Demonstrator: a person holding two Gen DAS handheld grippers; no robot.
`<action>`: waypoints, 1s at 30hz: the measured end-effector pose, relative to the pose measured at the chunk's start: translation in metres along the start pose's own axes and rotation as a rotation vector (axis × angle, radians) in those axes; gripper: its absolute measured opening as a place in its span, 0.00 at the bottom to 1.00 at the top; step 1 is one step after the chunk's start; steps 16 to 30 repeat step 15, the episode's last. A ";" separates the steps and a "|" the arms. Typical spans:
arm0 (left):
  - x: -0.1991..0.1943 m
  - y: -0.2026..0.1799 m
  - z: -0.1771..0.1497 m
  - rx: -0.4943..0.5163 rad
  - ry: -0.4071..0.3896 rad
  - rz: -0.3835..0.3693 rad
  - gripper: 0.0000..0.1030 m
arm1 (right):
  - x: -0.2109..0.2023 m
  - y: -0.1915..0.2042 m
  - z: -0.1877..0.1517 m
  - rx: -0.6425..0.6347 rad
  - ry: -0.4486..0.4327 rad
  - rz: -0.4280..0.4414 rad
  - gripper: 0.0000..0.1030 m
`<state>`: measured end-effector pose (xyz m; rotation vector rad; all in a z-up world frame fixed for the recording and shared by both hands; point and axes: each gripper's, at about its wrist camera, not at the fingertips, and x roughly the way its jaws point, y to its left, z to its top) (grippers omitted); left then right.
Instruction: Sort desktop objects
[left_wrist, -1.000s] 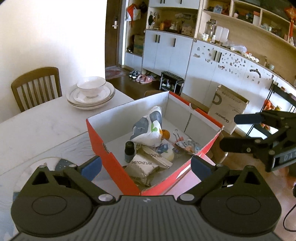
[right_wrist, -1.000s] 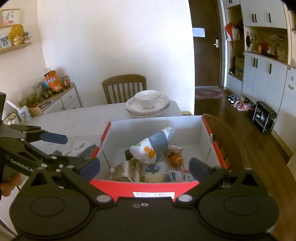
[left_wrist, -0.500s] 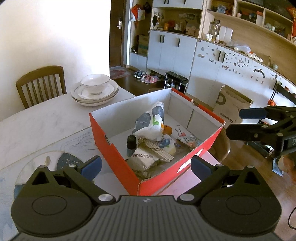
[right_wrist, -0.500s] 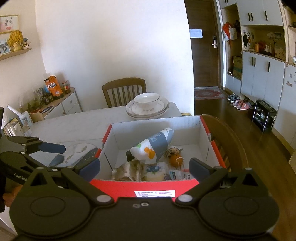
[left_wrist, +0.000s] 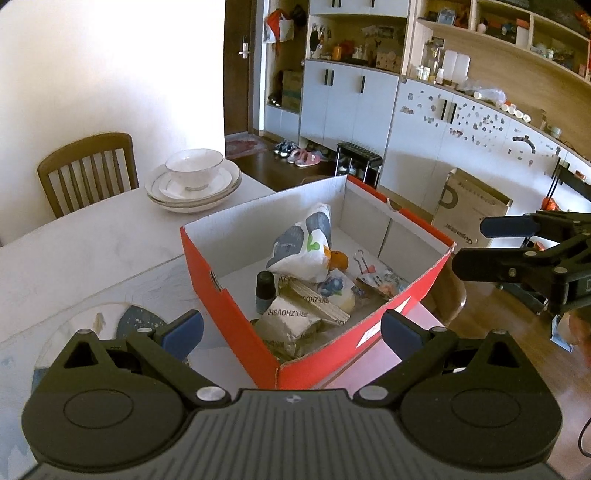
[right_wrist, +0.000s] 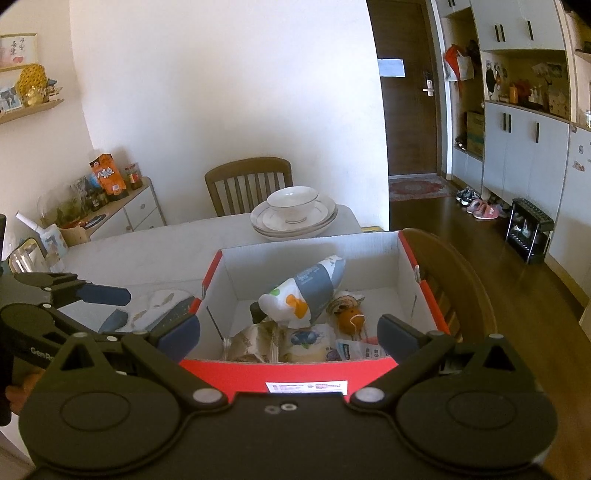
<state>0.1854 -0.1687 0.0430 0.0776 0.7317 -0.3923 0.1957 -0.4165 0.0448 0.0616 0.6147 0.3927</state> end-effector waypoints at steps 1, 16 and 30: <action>0.001 0.000 0.000 -0.004 0.005 -0.005 1.00 | 0.000 0.000 0.000 0.001 0.001 0.002 1.00; 0.001 -0.002 -0.006 -0.029 0.013 -0.002 1.00 | 0.002 -0.002 -0.003 0.003 0.008 -0.003 1.00; 0.001 -0.002 -0.006 -0.029 0.013 -0.002 1.00 | 0.002 -0.002 -0.003 0.003 0.008 -0.003 1.00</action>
